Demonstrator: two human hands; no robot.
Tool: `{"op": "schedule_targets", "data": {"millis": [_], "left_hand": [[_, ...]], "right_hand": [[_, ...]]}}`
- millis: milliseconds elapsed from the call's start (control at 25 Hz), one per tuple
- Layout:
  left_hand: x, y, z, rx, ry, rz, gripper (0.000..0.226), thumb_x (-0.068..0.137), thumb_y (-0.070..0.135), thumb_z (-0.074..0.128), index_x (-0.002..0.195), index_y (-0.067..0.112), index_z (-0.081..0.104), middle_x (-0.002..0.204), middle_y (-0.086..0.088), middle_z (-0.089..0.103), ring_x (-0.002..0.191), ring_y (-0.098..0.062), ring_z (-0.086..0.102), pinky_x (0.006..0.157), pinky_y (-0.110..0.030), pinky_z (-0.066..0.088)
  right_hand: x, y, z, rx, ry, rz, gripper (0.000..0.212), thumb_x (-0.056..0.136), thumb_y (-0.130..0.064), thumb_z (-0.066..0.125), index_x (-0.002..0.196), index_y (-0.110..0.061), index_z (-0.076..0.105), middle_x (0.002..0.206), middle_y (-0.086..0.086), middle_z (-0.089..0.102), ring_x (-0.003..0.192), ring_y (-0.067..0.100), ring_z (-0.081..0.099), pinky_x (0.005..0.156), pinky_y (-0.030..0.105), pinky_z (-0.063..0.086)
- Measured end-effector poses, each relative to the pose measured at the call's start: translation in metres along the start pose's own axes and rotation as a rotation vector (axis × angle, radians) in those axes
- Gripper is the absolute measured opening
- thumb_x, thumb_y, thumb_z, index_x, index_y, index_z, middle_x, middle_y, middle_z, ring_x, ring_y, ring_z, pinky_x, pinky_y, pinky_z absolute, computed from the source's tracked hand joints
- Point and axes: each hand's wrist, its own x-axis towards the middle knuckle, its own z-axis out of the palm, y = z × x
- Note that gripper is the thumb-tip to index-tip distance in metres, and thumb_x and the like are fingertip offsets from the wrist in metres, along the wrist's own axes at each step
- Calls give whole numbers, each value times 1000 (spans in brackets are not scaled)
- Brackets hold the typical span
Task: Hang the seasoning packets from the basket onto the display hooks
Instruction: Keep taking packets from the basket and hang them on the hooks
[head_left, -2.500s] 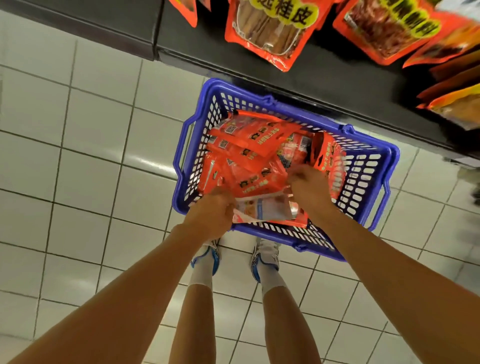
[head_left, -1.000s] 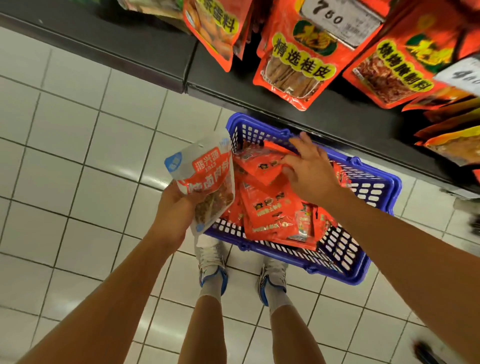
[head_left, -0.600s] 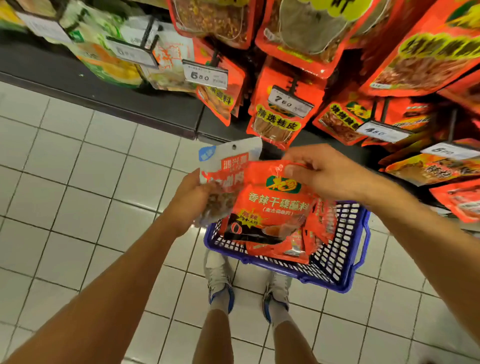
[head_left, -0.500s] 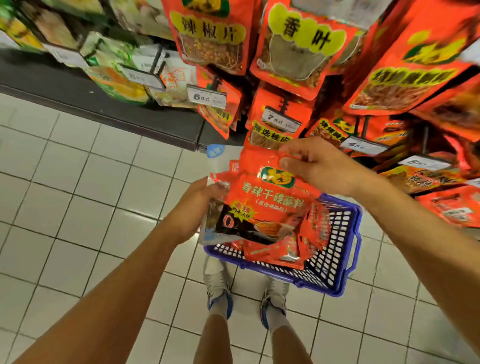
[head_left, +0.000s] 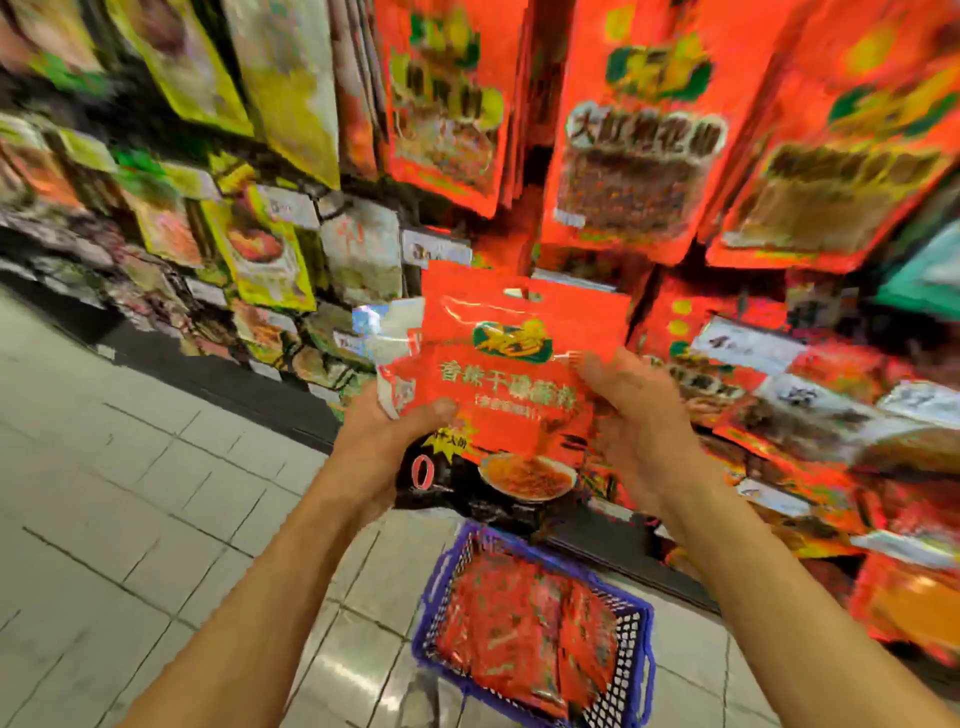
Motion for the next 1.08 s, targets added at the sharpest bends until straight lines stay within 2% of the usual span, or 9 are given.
{"op": "schedule_targets", "data": {"millis": [80, 200, 280, 480, 560, 680, 800, 960, 1080], "left_hand": [[0, 63, 23, 5, -2, 115, 32, 68, 11, 80, 96, 26, 79, 99, -4, 78, 89, -20, 75, 77, -31, 59], [-1, 138, 51, 1, -8, 242, 44, 64, 20, 86, 107, 17, 75, 108, -13, 76, 96, -29, 73, 86, -43, 59], [-2, 181, 65, -17, -43, 325, 48, 65, 22, 86, 111, 15, 73, 110, -15, 75, 97, -31, 73, 84, -42, 58], [9, 271, 100, -34, -47, 494, 31, 76, 44, 77, 104, 33, 76, 110, -4, 77, 101, -22, 73, 89, -40, 58], [20, 302, 102, -53, -75, 518, 22, 82, 42, 73, 103, 36, 76, 110, -3, 77, 102, -21, 73, 88, -38, 60], [45, 337, 90, -47, -117, 552, 26, 81, 27, 73, 107, 23, 75, 110, -5, 77, 100, -20, 74, 81, -31, 60], [73, 357, 80, -14, -107, 498, 29, 74, 14, 78, 103, 10, 75, 102, -10, 78, 92, -25, 76, 78, -36, 63], [105, 374, 66, 40, -50, 517, 22, 80, 27, 81, 99, 17, 76, 94, -1, 80, 88, -17, 76, 67, -24, 61], [120, 384, 53, 38, -55, 518, 22, 86, 40, 76, 97, 22, 75, 95, 3, 80, 89, -14, 76, 71, -27, 58]], "right_hand": [[-13, -49, 24, 8, -4, -118, 14, 83, -30, 69, 91, -28, 81, 85, -6, 76, 70, 8, 68, 64, 30, 56], [-19, -123, 51, -16, 47, -302, 14, 81, -27, 73, 94, -29, 79, 90, -5, 78, 76, 10, 70, 66, 33, 60], [-23, -173, 62, -19, 75, -383, 17, 77, -26, 75, 94, -23, 77, 92, 0, 79, 79, 15, 71, 72, 39, 61], [-26, -274, 77, 19, 138, -579, 11, 79, -15, 74, 89, -18, 73, 86, 1, 78, 73, 17, 70, 65, 37, 60], [-20, -305, 77, 38, 199, -612, 10, 86, -9, 73, 86, -19, 74, 83, 1, 77, 70, 17, 71, 64, 39, 60], [-8, -335, 72, 30, 315, -608, 8, 91, -25, 74, 84, -21, 76, 85, 6, 78, 74, 25, 74, 68, 49, 62], [8, -346, 73, -78, 437, -635, 17, 91, -33, 74, 80, -20, 74, 82, 6, 79, 76, 27, 76, 69, 50, 63], [30, -355, 84, -176, 607, -660, 29, 89, -34, 75, 66, -20, 67, 64, -4, 74, 59, 13, 73, 56, 37, 57], [42, -356, 90, -214, 677, -660, 35, 86, -37, 76, 60, -20, 61, 63, 0, 73, 61, 19, 73, 61, 49, 60]]}}
